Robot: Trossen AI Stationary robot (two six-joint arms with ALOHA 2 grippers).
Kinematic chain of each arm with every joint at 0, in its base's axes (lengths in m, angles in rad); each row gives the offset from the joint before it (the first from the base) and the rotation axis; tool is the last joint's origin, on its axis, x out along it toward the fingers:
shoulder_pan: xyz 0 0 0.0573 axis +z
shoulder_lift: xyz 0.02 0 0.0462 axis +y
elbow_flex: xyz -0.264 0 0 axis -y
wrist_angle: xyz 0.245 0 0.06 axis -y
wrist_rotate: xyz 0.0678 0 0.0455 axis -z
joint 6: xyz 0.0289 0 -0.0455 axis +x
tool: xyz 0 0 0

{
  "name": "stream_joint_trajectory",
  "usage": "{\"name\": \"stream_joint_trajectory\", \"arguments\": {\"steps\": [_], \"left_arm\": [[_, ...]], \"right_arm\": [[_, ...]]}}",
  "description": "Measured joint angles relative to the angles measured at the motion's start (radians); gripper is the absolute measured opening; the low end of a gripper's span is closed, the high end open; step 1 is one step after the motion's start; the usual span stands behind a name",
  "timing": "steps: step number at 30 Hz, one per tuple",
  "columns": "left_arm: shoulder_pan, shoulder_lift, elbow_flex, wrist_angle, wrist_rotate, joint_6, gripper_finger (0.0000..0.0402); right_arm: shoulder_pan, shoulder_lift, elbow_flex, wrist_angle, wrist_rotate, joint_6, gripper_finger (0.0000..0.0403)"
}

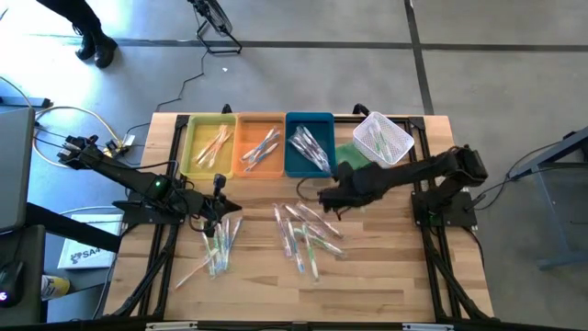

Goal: Pick & Place Toothbrushes
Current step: Put the green toothbrush into the white bin

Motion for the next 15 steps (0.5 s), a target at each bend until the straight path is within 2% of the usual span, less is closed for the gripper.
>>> {"name": "stream_joint_trajectory", "arguments": {"steps": [5,15], "left_arm": [[0.0,0.0,0.0,0.0,-0.009,0.0,0.0003],[0.0,0.0,0.0,0.0,-0.021,0.009,0.0003]], "right_arm": [[-0.124,-0.027,0.0,-0.015,0.033,-0.174,0.0015],[-0.429,-0.042,0.0,-0.024,0.165,-0.46,0.0015]]}}
